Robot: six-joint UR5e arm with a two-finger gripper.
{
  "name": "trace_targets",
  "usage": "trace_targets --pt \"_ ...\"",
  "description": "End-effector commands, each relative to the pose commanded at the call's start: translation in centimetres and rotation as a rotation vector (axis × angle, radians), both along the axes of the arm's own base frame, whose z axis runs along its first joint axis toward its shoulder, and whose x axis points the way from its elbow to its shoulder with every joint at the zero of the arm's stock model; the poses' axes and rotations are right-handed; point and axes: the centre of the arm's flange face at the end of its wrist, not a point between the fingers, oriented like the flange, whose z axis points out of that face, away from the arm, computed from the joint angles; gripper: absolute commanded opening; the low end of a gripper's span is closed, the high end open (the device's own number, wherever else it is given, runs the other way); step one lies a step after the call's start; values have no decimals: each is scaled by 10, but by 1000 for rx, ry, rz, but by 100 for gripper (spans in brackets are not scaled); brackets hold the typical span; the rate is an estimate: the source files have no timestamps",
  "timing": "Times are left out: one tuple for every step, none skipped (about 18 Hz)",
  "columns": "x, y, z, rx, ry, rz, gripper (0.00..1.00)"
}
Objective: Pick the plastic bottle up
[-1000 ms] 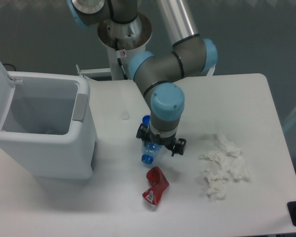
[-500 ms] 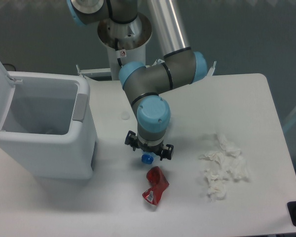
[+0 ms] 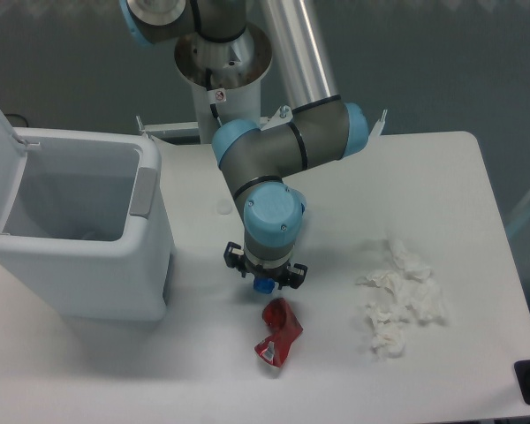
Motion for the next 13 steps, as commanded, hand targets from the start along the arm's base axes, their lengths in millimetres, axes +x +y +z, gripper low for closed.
trace_targets --pt "0 0 0 0 0 2 36" --pt "0 0 2 2 2 0 31" --pt "0 0 4 5 5 -1 22" --pt "-2 2 8 13 11 -4 17" --pt "-5 3 12 18 19 -6 13" --pt "-7 6 17 25 27 -8 13" --pt "-12 8 24 32 42 -8 13" --pt "-17 7 29 29 57 -5 13" --pt "-22 6 34 27 73 -3 13" --pt "-27 7 41 33 86 -3 14" --pt "-33 3 53 44 103 -4 14" --pt "-37 0 65 55 117 -17 14" --pt "-42 -5 73 59 125 -30 14"
